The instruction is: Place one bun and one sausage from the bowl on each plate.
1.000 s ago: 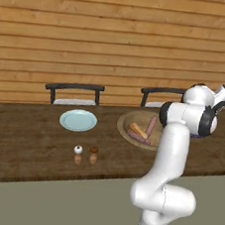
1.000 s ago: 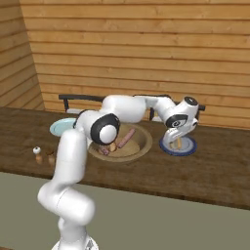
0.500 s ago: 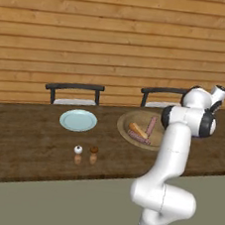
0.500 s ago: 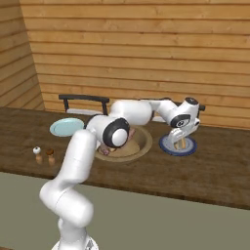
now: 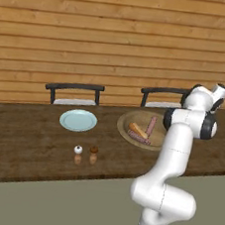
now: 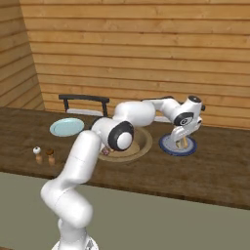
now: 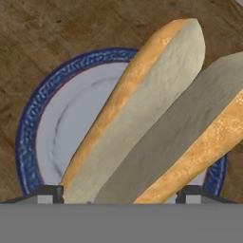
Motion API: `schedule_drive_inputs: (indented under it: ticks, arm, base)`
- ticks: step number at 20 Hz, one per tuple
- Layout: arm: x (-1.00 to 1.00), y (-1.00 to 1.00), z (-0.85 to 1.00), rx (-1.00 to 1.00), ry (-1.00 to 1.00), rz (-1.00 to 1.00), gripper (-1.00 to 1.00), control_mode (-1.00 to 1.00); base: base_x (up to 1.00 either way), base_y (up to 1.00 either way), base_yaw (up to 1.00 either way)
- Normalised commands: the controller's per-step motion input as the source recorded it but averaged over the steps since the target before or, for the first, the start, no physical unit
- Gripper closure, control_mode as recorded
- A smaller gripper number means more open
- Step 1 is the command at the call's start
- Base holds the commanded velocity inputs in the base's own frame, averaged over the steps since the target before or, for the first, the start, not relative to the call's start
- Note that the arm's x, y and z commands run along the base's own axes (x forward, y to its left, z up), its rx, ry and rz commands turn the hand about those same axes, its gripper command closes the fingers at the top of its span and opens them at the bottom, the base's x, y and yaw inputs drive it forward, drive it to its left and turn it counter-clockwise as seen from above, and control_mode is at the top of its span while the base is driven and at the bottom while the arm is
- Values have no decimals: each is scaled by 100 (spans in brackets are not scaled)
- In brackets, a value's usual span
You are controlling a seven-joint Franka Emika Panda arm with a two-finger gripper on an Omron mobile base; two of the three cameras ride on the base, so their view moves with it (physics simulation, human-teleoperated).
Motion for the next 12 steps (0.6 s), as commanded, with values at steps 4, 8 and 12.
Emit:
schedule_drive_inputs:
  ticks: [4, 8, 12]
  arm:
    - [-23, 14, 4, -7, 0, 1, -100, -100]
    - [-15, 17, 27, -9, 0, 0, -100, -100]
    - [-94, 20, 51, -1, -12, 0, -100, -100]
  base:
    - [0, 0, 0]
    - [0, 0, 0]
    - [0, 0, 0]
